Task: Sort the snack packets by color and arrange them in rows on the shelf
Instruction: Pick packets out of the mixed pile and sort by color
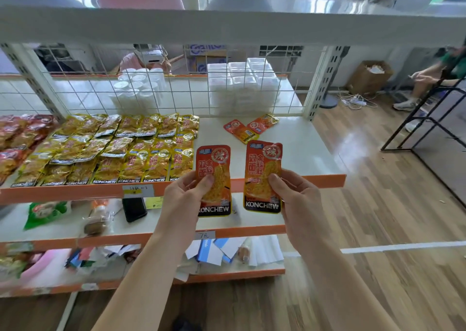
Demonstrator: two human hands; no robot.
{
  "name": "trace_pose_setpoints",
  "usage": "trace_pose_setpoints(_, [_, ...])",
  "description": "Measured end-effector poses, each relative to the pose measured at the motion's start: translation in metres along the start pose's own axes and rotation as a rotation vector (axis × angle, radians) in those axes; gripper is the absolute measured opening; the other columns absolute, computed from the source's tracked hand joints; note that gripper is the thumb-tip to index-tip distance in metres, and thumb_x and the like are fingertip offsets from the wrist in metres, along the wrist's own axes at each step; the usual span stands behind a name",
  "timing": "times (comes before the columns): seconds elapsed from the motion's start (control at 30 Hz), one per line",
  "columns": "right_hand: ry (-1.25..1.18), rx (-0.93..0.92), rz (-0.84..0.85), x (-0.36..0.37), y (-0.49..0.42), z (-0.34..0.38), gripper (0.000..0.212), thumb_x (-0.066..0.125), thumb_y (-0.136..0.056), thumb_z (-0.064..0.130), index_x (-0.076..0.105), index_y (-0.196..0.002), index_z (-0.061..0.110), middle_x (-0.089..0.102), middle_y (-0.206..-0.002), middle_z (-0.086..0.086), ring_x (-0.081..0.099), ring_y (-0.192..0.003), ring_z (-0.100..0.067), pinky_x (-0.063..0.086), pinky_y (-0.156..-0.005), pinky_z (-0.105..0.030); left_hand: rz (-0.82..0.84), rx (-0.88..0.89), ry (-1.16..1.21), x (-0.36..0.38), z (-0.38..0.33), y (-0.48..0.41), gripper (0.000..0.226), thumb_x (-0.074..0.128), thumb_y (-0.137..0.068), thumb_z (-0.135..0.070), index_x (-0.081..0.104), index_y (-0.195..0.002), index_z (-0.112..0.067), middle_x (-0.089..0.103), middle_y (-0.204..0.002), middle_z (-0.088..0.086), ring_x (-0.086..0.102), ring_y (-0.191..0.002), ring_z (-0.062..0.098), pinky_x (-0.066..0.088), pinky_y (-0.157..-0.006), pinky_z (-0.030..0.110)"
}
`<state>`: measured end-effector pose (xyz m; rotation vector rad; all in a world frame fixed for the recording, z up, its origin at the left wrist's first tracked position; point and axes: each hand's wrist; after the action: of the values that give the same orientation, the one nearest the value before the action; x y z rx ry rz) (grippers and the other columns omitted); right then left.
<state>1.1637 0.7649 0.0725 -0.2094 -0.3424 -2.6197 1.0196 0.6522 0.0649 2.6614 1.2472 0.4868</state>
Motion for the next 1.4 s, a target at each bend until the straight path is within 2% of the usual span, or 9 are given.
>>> trace_pose_setpoints(0.13, [-0.009, 0.009, 0.061, 0.009, 0.004, 0.004, 0.014, 0.064, -0.093, 0.015, 0.071, -0.105, 0.017, 0.077, -0.1, -0.002, 0.074, -0.096, -0.02, 0.056, -0.094, -0.042, -0.018, 0.02, 0.04, -0.011, -0.008, 0.007, 0.015, 0.065, -0.093, -0.009, 0.07, -0.104, -0.018, 0.078, -0.096, 0.001, 0.075, -0.089, 0.021, 0.054, -0.096, 0.051])
trace_pose_setpoints(0.33, [-0.034, -0.018, 0.102, 0.046, 0.011, -0.002, 0.014, 0.061, -0.095, 0.008, 0.072, -0.099, 0.016, 0.078, -0.096, -0.003, 0.074, -0.093, -0.022, 0.057, -0.089, -0.041, -0.1, 0.07, 0.032, -0.045, -0.021, 0.017, 0.014, 0.066, -0.093, -0.008, 0.073, -0.097, -0.019, 0.078, -0.096, 0.002, 0.074, -0.094, 0.024, 0.052, -0.098, 0.055])
trace_pose_setpoints(0.6, [0.02, -0.082, 0.186, 0.139, 0.037, -0.022, 0.018, 0.06, -0.096, 0.006, 0.072, -0.097, 0.019, 0.078, -0.091, 0.002, 0.075, -0.086, -0.016, 0.058, -0.081, -0.034, -0.239, 0.177, -0.002, -0.141, -0.056, 0.038, 0.02, 0.067, -0.092, -0.009, 0.079, -0.085, -0.024, 0.078, -0.094, 0.002, 0.075, -0.088, 0.022, 0.056, -0.09, 0.048])
trace_pose_setpoints(0.83, [0.098, -0.123, 0.307, 0.243, 0.085, -0.047, 0.02, 0.061, -0.095, 0.005, 0.072, -0.089, 0.021, 0.077, -0.082, 0.01, 0.073, -0.079, -0.009, 0.058, -0.068, -0.019, -0.328, 0.218, -0.038, -0.25, -0.081, 0.06, 0.014, 0.068, -0.093, -0.01, 0.076, -0.097, -0.021, 0.078, -0.096, 0.001, 0.075, -0.092, 0.026, 0.058, -0.084, 0.043])
trace_pose_setpoints(0.93, [0.112, -0.122, 0.327, 0.289, 0.102, -0.062, 0.018, 0.062, -0.094, 0.004, 0.073, -0.091, 0.019, 0.077, -0.083, 0.008, 0.074, -0.081, -0.012, 0.059, -0.074, -0.024, -0.369, 0.245, -0.031, -0.297, -0.09, 0.069, 0.019, 0.067, -0.093, -0.01, 0.078, -0.087, -0.024, 0.079, -0.093, 0.001, 0.075, -0.092, 0.027, 0.057, -0.08, 0.04])
trace_pose_setpoints(1.0, [0.117, -0.137, 0.333, 0.32, 0.112, -0.071, 0.016, 0.064, -0.094, 0.004, 0.074, -0.095, 0.017, 0.077, -0.084, 0.007, 0.074, -0.082, -0.013, 0.058, -0.078, -0.027, -0.388, 0.259, -0.024, -0.329, -0.096, 0.074, 0.016, 0.067, -0.093, -0.011, 0.078, -0.092, -0.022, 0.078, -0.094, 0.002, 0.075, -0.091, 0.026, 0.057, -0.077, 0.037])
trace_pose_setpoints(1.13, [0.106, -0.152, 0.352, 0.377, 0.135, -0.089, 0.022, 0.064, -0.094, 0.005, 0.073, -0.089, 0.024, 0.076, -0.08, 0.011, 0.071, -0.074, -0.005, 0.054, -0.07, -0.022, -0.432, 0.295, -0.014, -0.391, -0.11, 0.085, 0.016, 0.066, -0.094, -0.01, 0.077, -0.095, -0.022, 0.078, -0.092, -0.001, 0.075, -0.088, 0.019, 0.055, -0.077, 0.033])
trace_pose_setpoints(1.27, [0.108, -0.148, 0.354, 0.424, 0.16, -0.104, 0.025, 0.064, -0.095, 0.007, 0.074, -0.083, 0.027, 0.077, -0.081, 0.009, 0.071, -0.074, -0.01, 0.055, -0.076, -0.031, -0.472, 0.298, 0.002, -0.445, -0.12, 0.096, 0.017, 0.067, -0.095, -0.012, 0.078, -0.089, -0.024, 0.078, -0.092, 0.0, 0.075, -0.091, 0.025, 0.057, -0.083, 0.04])
trace_pose_setpoints(1.4, [0.122, -0.14, 0.346, 0.456, 0.177, -0.115, 0.019, 0.065, -0.095, 0.012, 0.075, -0.086, 0.026, 0.077, -0.084, 0.006, 0.071, -0.079, -0.018, 0.058, -0.07, -0.036, -0.481, 0.327, -0.018, -0.482, -0.122, 0.101, 0.013, 0.065, -0.095, -0.012, 0.075, -0.094, -0.021, 0.078, -0.089, -0.002, 0.075, -0.085, 0.019, 0.058, -0.072, 0.029])
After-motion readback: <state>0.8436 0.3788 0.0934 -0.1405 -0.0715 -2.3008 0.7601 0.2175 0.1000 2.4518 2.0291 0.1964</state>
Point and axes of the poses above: each hand's wrist, its own y-axis away from the middle knuckle, its own x-axis out of the palm, z = x × y
